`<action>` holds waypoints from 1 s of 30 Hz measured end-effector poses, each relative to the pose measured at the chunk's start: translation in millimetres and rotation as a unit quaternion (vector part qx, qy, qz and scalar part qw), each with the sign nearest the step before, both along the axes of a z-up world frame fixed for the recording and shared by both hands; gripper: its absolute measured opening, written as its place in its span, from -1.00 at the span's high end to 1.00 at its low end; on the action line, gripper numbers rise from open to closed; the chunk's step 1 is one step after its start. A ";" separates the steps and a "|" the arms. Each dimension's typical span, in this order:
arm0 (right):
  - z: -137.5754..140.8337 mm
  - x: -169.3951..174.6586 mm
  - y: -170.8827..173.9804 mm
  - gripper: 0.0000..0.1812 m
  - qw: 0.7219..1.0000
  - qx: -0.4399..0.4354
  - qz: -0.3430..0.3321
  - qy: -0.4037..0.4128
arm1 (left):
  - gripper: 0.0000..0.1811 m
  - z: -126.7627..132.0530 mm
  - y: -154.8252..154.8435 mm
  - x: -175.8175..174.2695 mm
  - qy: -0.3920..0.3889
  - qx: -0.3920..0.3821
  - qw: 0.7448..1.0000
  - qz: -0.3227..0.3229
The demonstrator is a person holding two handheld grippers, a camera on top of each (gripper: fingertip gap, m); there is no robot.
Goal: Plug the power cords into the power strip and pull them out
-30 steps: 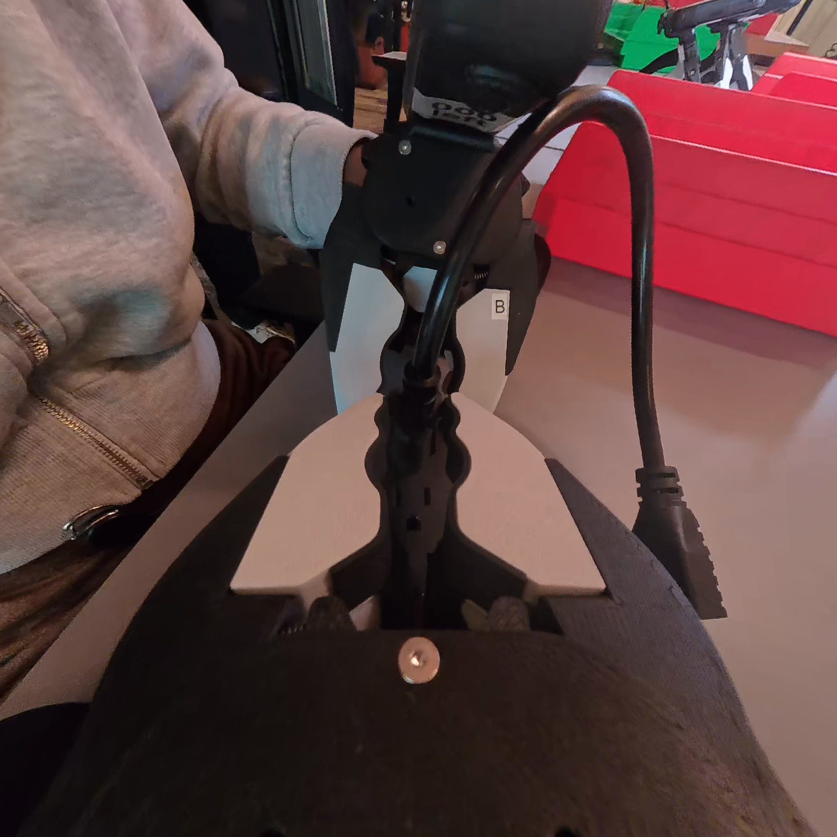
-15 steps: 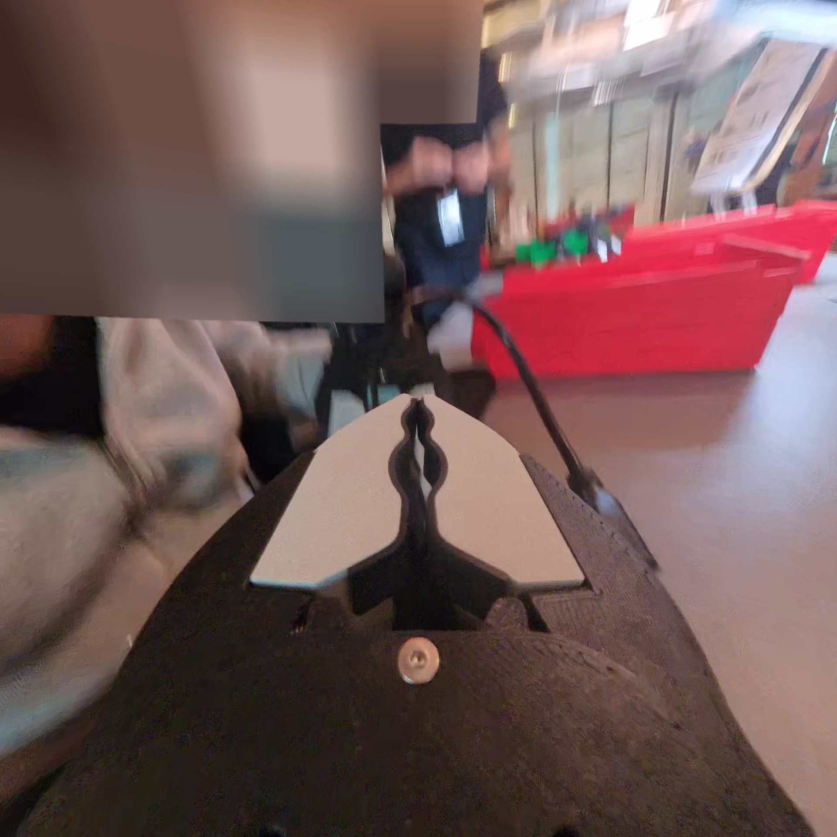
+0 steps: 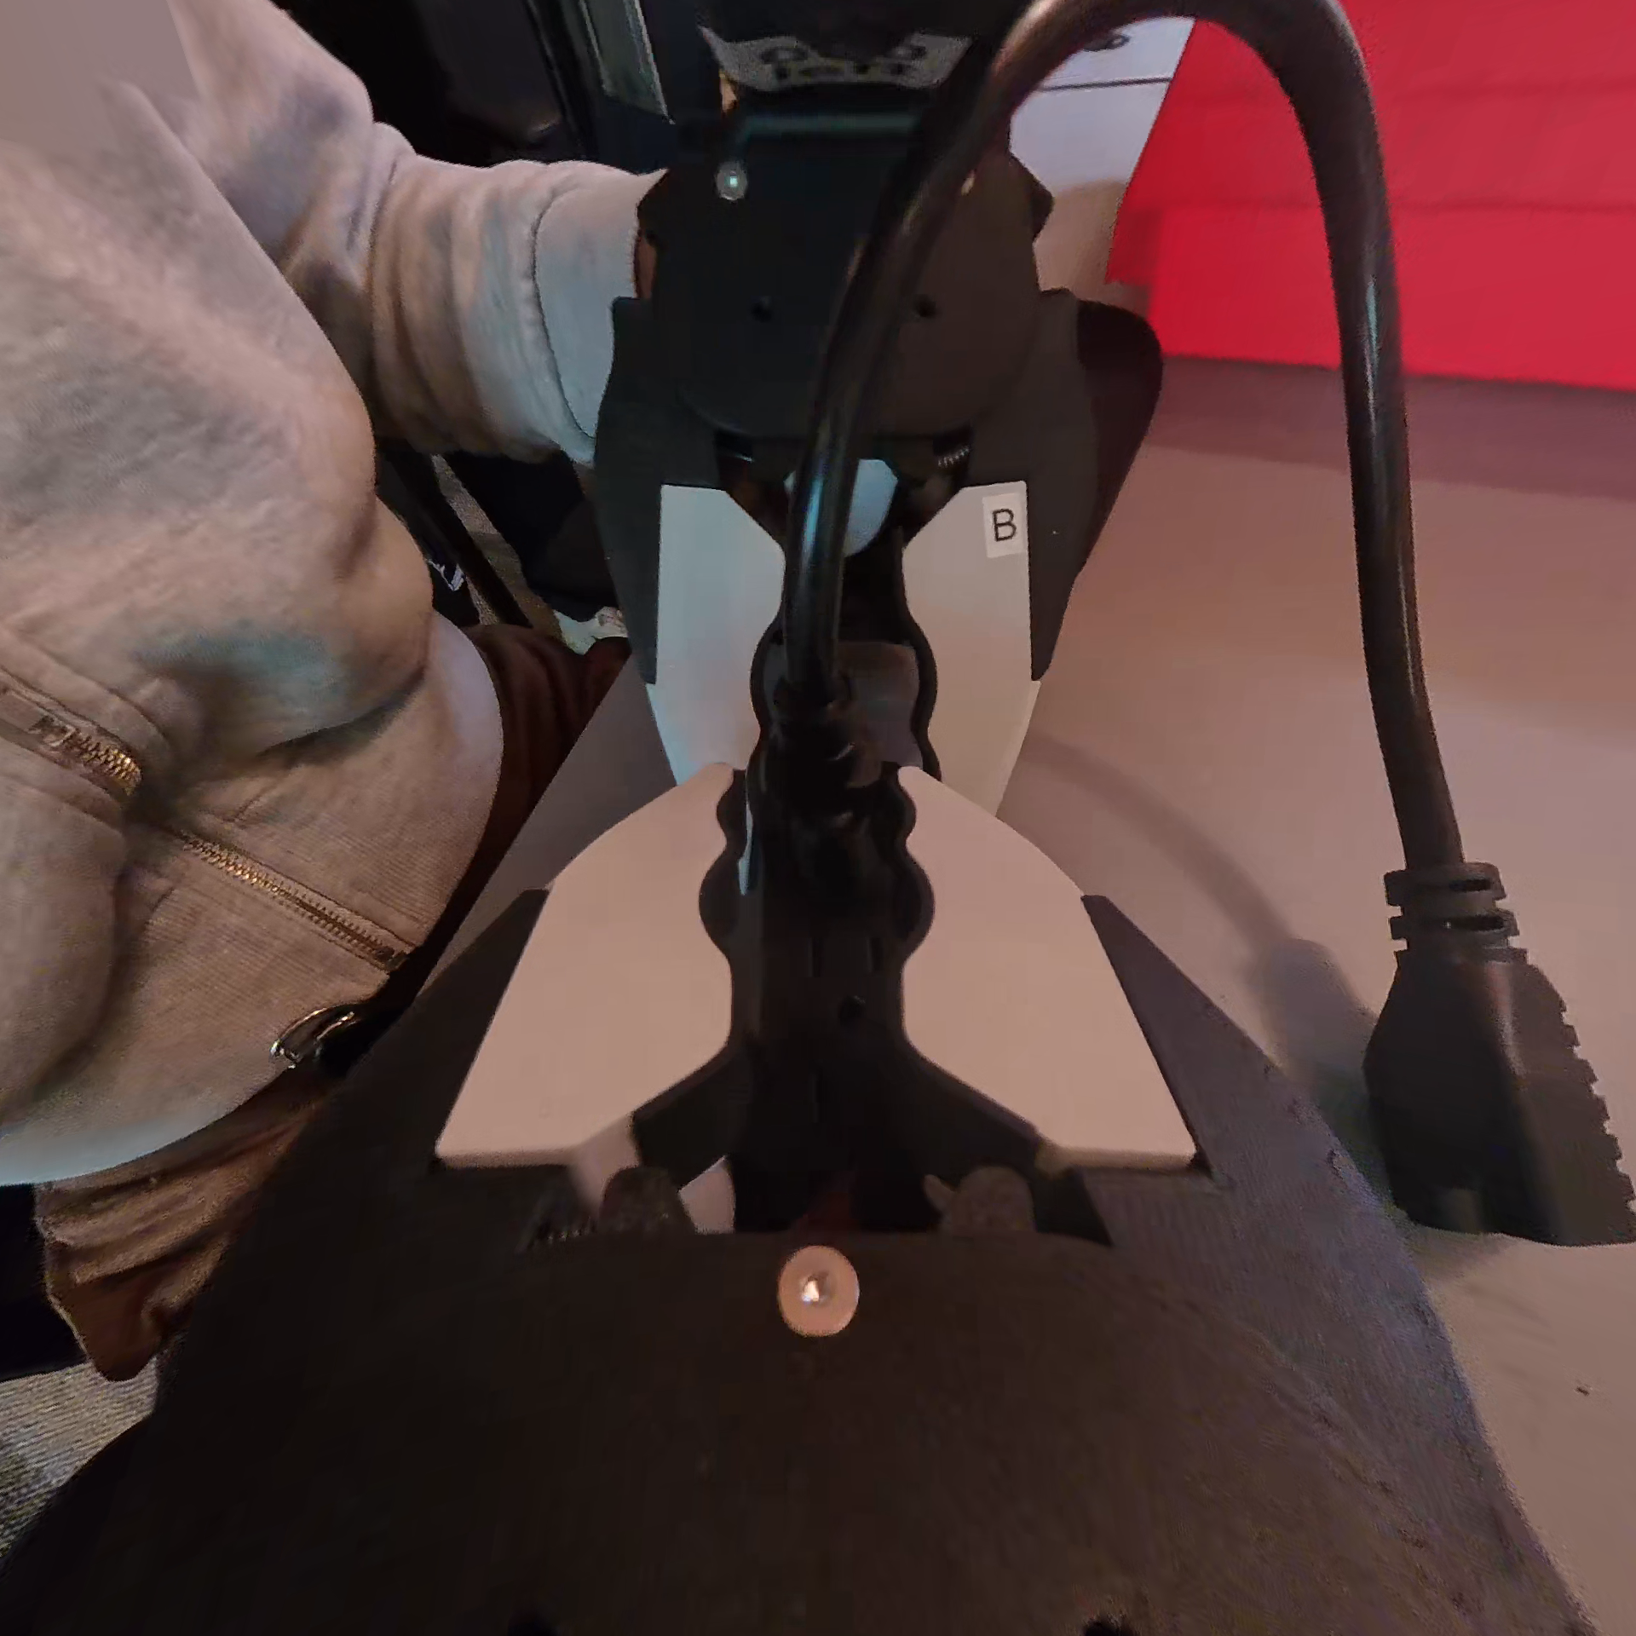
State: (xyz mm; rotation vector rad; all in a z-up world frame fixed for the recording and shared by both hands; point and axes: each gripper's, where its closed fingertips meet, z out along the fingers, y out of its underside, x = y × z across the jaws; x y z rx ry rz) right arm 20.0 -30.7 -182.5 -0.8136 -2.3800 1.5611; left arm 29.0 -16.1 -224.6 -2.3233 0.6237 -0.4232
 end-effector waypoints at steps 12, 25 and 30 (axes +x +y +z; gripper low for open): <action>-4.3 -3.4 1.0 0.72 0.999 0.028 -0.020 0.021 | 0.34 7.6 -6.8 -4.4 0.070 0.067 0.995 -0.008; -4.6 -4.0 0.4 0.71 1.000 0.018 -0.018 0.006 | 0.70 20.5 -19.6 -13.1 0.017 0.063 0.998 0.019; -5.0 -4.2 -0.2 0.71 1.000 0.020 -0.018 0.006 | 0.88 19.4 -13.6 -15.5 0.003 0.055 0.998 0.034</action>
